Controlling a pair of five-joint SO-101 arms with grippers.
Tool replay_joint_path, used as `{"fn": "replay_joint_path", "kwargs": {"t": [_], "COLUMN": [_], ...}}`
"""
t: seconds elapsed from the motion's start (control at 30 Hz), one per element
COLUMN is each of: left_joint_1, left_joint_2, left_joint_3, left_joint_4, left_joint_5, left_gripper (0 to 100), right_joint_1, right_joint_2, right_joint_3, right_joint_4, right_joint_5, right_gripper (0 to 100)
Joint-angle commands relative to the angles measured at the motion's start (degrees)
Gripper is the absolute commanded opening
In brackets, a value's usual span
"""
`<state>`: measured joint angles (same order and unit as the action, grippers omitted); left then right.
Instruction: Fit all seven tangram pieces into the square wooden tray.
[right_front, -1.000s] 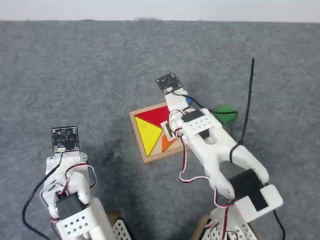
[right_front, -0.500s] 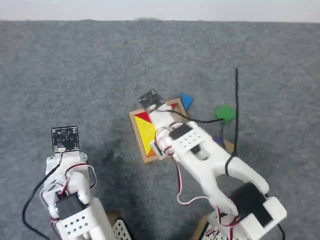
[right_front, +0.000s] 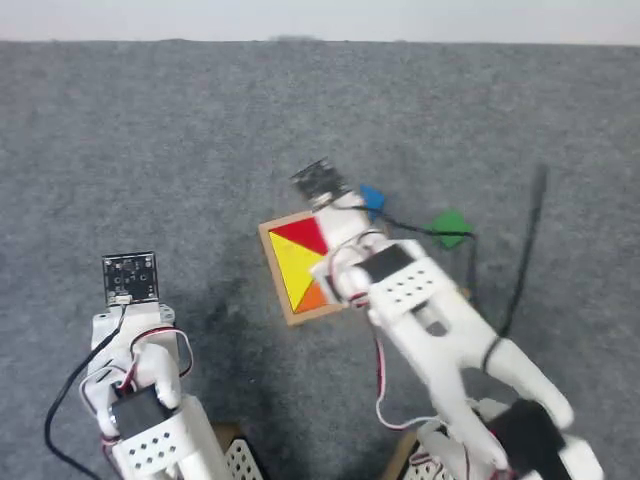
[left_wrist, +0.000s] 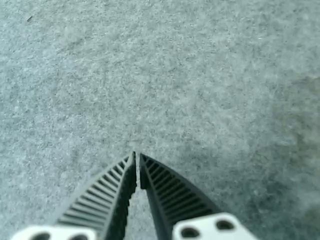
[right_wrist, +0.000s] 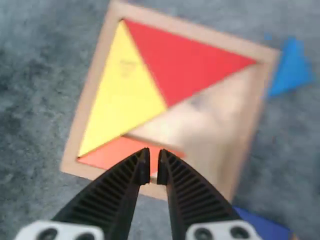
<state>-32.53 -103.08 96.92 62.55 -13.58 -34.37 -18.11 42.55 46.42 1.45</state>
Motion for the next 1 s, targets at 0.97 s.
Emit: {"fn": "replay_joint_path", "kwargs": {"t": [0.97], "left_joint_1": [0.0], "left_joint_2": [-0.9], "left_joint_3": [-0.5], "left_joint_4": [0.2], "left_joint_5": [-0.7], "left_gripper": [2], "right_joint_1": [32.9], "right_joint_2": [-3.6], "right_joint_3": [7.3], "right_joint_4": [12.2], "right_joint_5": [22.9], "right_gripper": [27.5]}}
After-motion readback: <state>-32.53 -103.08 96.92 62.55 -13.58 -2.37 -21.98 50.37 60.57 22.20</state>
